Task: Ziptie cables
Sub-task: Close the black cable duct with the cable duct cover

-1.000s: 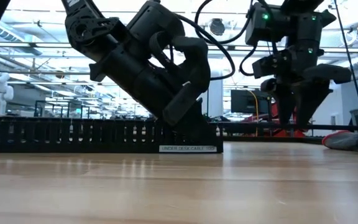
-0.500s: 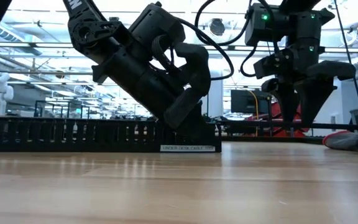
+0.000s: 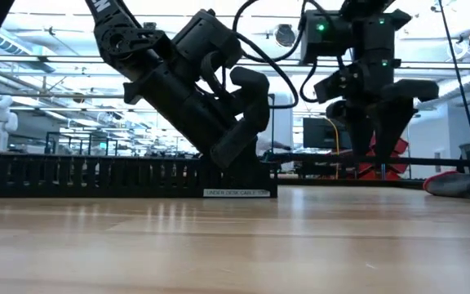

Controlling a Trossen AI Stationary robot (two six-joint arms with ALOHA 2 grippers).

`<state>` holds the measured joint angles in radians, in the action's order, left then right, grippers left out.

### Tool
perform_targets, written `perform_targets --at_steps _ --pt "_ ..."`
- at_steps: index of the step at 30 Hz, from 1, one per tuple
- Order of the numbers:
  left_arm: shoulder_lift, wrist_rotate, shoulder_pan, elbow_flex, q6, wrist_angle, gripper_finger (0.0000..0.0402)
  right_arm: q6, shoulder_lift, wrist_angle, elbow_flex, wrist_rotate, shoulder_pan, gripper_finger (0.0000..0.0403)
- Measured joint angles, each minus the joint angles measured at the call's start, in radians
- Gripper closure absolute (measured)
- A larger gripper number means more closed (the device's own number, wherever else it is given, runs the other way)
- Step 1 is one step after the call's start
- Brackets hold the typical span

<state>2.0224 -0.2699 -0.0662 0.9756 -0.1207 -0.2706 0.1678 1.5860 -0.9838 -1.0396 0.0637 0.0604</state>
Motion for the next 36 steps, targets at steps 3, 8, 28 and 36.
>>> perform_targets --at_steps 3,8,28,36 --pt "0.000 0.005 0.004 0.000 0.006 0.000 0.0173 0.006 0.022 -0.020 -0.026 0.020 0.021 0.0174" --pt "0.000 0.019 0.029 0.000 0.023 -0.003 0.0173 0.033 0.035 -0.033 -0.051 0.023 0.048 0.0174" --pt "0.002 0.058 0.066 -0.002 0.052 -0.072 0.0173 0.133 0.065 0.007 -0.055 0.013 0.131 0.0174" --pt "0.002 0.059 0.066 -0.002 0.051 -0.073 0.0173 0.143 0.139 -0.014 -0.056 0.014 0.128 0.0174"
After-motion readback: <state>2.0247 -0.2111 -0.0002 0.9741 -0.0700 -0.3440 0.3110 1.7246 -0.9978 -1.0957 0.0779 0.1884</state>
